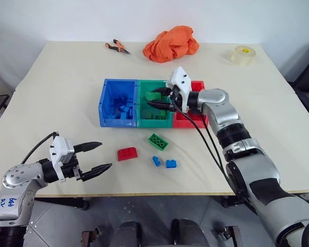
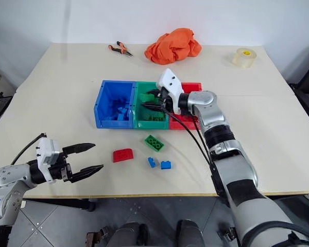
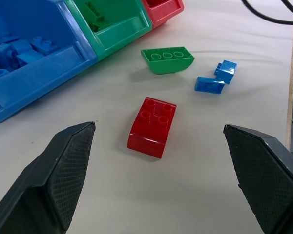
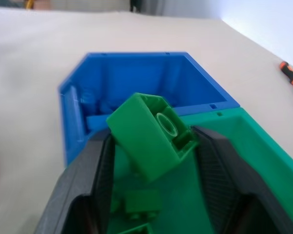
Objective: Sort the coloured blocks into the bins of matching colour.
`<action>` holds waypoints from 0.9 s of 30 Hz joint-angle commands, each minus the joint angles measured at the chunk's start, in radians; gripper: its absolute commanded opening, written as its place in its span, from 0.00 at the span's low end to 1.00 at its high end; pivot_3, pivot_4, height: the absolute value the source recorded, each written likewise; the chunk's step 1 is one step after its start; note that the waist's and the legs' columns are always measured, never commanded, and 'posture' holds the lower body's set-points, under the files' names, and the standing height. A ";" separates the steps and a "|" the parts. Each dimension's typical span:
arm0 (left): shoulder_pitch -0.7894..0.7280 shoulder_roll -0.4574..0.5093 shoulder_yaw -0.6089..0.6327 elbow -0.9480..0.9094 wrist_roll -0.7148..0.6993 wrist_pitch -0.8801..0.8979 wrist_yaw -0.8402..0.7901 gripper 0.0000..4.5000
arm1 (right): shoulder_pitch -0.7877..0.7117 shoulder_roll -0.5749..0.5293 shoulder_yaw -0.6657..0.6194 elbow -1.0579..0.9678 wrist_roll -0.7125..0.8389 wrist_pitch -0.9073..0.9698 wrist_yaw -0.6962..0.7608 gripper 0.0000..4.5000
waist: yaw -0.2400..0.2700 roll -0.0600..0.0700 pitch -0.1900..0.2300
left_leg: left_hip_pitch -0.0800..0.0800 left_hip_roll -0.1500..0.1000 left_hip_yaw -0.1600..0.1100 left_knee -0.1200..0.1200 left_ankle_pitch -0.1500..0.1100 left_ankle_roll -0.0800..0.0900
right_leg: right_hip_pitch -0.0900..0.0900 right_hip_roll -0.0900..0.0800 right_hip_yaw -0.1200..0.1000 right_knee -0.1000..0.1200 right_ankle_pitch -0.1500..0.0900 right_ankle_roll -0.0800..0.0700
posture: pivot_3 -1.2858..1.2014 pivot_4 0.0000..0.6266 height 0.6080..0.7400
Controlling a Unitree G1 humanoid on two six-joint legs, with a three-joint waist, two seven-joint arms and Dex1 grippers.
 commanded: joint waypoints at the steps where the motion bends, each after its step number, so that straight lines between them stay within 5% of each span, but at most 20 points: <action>1: -0.008 0.001 0.010 -0.021 -0.006 -0.020 0.003 1.00 | -0.048 0.000 -0.005 0.066 -0.041 -0.107 -0.025 0.80 | -0.001 0.000 0.000 | 0.000 0.000 0.000 0.000 0.000 0.000 | 0.000 0.000 0.000 0.000 0.000 0.000 | 0.52 0.24 1.00; 4: 0.002 0.008 0.023 -0.020 -0.013 -0.021 -0.001 1.00 | -0.068 -0.006 -0.031 0.070 -0.028 -0.121 0.010 0.99 | -0.004 0.000 0.000 | 0.000 0.000 0.000 0.000 0.000 0.000 | 0.000 0.001 0.001 0.000 0.000 0.000 | 0.52 0.24 1.00; 10: -0.016 0.015 0.020 0.002 -0.012 -0.020 -0.012 1.00 | 0.009 -0.090 -0.058 -0.089 0.029 -0.093 0.174 0.99 | -0.003 0.000 0.000 | 0.000 0.001 0.000 0.000 0.000 0.000 | 0.000 0.001 0.002 0.000 0.000 0.000 | 0.52 0.24 1.00; 16: -0.041 0.028 0.018 0.037 -0.015 -0.015 -0.042 1.00 | 0.379 -0.364 -0.086 -0.590 0.182 0.122 0.466 0.99 | 0.014 -0.001 0.000 | 0.000 0.000 -0.009 0.001 -0.001 0.001 | 0.007 -0.002 0.003 -0.006 0.000 0.000 | 0.52 0.24 1.00; 22: -0.067 0.056 0.031 0.099 -0.017 -0.011 -0.079 1.00 | 0.797 -0.658 -0.238 -0.889 0.247 0.287 0.470 0.99 | 0.023 0.003 0.001 | 0.000 0.001 -0.006 0.000 -0.001 0.000 | 0.011 -0.001 0.001 -0.018 0.000 0.000 | 0.52 0.24 1.00; 27: -0.092 0.082 0.028 0.145 -0.012 -0.018 -0.117 1.00 | 0.986 -0.759 -0.326 -0.973 0.257 0.320 0.431 0.99 | 0.019 0.002 0.001 | 0.003 0.003 0.004 -0.001 -0.001 0.000 | 0.011 -0.001 -0.001 -0.021 0.000 0.000 | 0.52 0.24 1.00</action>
